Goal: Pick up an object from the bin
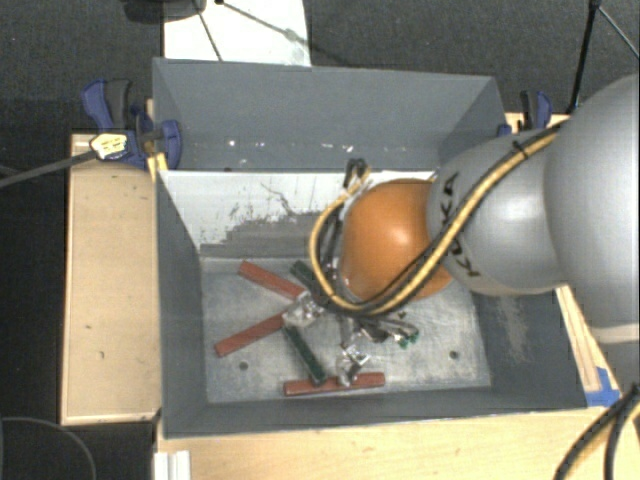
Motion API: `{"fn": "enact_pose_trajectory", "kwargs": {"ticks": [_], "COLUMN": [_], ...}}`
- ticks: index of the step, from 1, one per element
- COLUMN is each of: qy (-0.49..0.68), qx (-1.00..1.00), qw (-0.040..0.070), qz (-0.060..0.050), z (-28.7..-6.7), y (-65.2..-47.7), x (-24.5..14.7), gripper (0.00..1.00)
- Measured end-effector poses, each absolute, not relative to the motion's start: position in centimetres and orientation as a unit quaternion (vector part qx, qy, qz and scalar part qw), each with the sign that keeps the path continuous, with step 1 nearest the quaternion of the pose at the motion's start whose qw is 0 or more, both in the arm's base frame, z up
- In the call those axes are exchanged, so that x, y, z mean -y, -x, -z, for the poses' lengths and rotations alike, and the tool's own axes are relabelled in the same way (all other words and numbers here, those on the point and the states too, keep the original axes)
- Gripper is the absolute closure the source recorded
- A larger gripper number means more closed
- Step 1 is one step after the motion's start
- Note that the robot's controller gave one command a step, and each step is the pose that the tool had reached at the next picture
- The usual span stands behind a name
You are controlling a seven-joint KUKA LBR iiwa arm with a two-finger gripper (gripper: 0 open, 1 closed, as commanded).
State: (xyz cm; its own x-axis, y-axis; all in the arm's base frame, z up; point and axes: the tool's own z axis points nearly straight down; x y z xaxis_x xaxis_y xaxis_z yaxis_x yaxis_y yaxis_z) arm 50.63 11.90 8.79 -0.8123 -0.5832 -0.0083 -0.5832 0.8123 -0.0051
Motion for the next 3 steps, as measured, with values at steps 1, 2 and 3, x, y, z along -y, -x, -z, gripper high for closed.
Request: {"fn": "enact_pose_trajectory", "kwargs": {"ticks": [1, 2, 3], "qy": [0.275, 0.276, 0.276], "qx": [-0.961, -0.961, -0.961], "qw": [0.002, 0.000, 0.001], "qz": [-0.001, 0.000, 0.000], "z": [-8.27, -8.16, -8.19], "y": [-54.03, -53.92, -53.98], "x": [-18.61, -18.53, -18.56], "gripper": [1.00, 0.00, 1.00]}}
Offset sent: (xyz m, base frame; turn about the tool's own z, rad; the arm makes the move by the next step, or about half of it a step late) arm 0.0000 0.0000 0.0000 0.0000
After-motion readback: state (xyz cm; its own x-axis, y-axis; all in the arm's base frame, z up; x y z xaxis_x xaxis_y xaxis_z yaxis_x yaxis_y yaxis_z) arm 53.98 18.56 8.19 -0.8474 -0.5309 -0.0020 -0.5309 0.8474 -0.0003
